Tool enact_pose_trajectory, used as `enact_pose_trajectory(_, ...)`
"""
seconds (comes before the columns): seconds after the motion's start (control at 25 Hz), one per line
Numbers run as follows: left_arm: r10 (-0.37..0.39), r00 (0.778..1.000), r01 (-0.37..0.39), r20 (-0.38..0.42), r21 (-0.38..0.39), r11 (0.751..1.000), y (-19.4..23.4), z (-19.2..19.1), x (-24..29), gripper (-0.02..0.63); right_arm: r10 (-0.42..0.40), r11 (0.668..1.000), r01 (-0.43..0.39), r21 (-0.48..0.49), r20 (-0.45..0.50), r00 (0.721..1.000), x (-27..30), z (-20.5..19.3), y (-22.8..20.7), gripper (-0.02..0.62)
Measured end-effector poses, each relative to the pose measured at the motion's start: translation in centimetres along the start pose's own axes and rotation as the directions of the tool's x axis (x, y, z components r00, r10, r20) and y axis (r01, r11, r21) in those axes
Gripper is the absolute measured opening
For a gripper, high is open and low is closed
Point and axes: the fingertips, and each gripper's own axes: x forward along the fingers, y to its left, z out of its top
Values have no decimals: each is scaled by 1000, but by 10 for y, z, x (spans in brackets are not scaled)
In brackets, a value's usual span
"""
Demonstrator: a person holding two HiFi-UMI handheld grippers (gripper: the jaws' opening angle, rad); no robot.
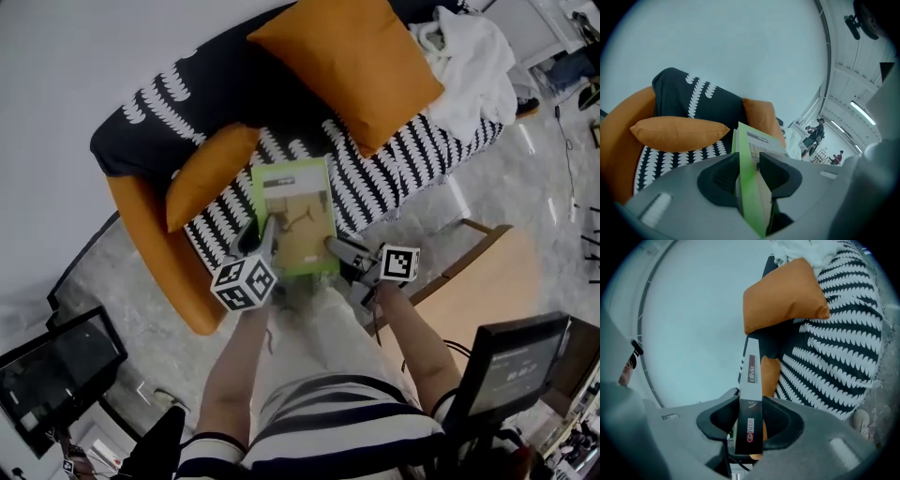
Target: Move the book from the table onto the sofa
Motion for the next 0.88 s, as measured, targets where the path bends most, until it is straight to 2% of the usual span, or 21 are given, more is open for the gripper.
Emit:
enact_pose_trajectory(0.16,-17,1000,17,5,-10,1000,9,-2,16,130,-11,1000,11,-4,-10,1000,8,8,-14,149)
enact_pose_trajectory(0.36,-1,1000,1,-5,-34,999,31,-16,63,126,-8,1000,9,8,-29,1000,26,32,-57,149)
enact_pose_trajectory(0.56,5,1000,-6,-15,-66,998,40,-28,80,122,-29,999,29,17,-40,999,28,38,-78,149)
enact_pose_trajectory(0.88,31,999,-36,-42,-135,990,64,-46,115,115,-114,992,116,58,-32,993,37,52,-121,150)
